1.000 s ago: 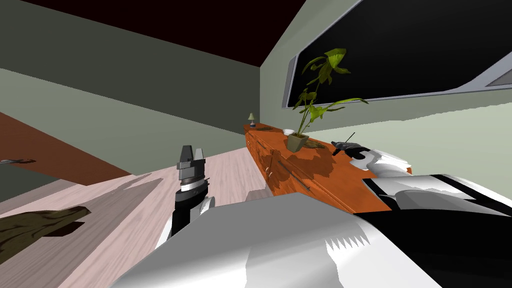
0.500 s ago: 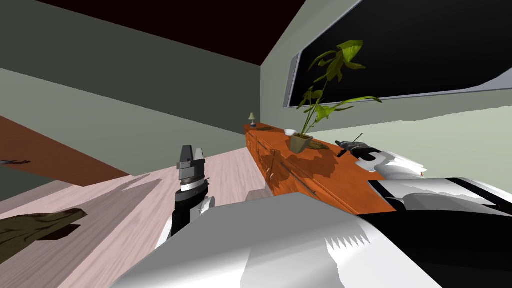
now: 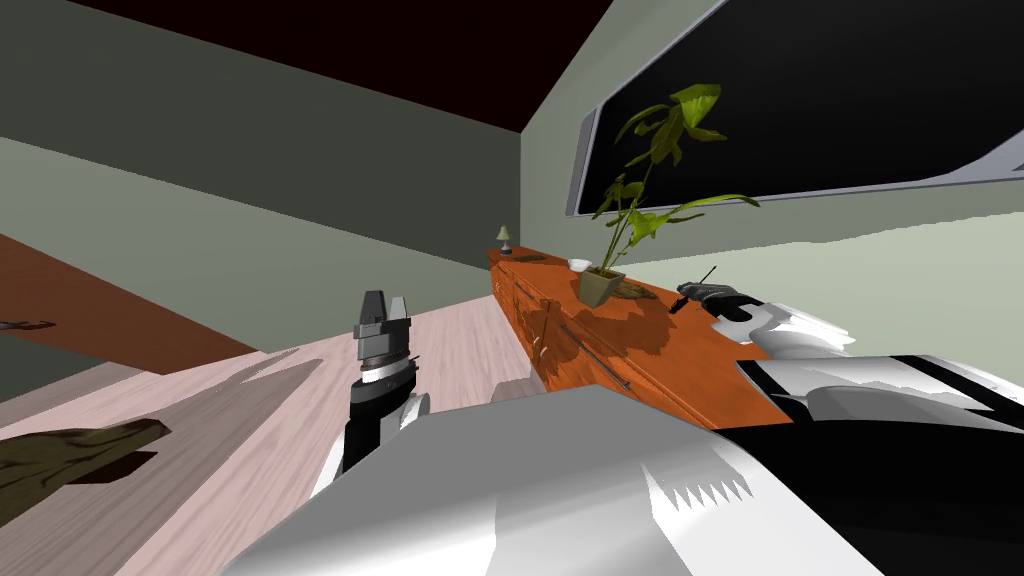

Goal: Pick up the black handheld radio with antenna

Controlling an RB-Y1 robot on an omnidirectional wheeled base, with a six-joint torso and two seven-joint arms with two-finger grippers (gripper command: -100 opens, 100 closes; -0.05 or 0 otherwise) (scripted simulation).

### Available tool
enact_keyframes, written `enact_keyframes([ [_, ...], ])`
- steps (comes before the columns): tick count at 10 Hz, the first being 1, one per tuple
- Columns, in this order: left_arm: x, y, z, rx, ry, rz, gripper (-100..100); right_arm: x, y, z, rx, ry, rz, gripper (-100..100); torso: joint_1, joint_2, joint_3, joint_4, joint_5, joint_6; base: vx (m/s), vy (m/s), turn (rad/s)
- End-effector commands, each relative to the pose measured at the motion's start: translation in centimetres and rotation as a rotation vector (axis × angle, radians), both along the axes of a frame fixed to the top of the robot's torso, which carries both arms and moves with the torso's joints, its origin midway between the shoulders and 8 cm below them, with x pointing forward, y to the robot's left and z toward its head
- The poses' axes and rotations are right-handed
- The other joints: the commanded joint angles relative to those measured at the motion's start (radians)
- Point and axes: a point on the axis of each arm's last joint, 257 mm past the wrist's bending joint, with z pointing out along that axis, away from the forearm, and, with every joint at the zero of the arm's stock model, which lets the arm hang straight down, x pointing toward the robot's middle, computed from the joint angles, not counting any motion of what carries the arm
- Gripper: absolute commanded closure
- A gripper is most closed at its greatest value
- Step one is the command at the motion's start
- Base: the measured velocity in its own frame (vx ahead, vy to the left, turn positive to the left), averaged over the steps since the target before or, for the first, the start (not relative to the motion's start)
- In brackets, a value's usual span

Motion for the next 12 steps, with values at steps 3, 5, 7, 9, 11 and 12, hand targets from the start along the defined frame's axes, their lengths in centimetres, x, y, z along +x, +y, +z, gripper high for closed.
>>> enact_keyframes([
  [3,0.0,0.0,0.0,0.000,0.000,0.000,0,1.1,0.6,-1.2,0.016,0.028,-0.007,100,0.000,0.000,0.000,0.000,0.000,0.000,-0.021,-0.012,0.000],
  [5,0.0,0.0,0.0,0.000,0.000,0.000,0,2.4,1.3,-1.9,0.034,0.037,-0.008,100,-0.003,0.003,0.001,-0.001,-0.004,0.000,-0.077,-0.043,0.019],
  [7,0.0,0.0,0.0,0.000,0.000,0.000,0,3.7,2.1,-2.4,0.043,0.051,-0.009,100,-0.006,0.004,0.000,-0.004,-0.010,0.003,-0.083,-0.050,0.003],
  [9,0.0,0.0,0.0,0.000,0.000,0.000,0,3.7,2.2,-2.6,0.047,0.053,-0.009,100,-0.009,0.005,0.000,-0.006,-0.014,0.006,-0.053,-0.023,0.004],
  [11,0.0,0.0,0.0,0.000,0.000,0.000,0,5.0,3.0,-3.0,0.053,0.061,-0.011,100,-0.010,0.004,-0.002,-0.007,-0.016,0.006,-0.055,-0.031,-0.006],
  [12,0.0,0.0,0.0,0.000,0.000,0.000,0,6.2,3.9,-3.2,0.057,0.061,-0.014,100,-0.011,0.004,-0.002,-0.007,-0.017,0.006,-0.084,-0.044,0.002],
])
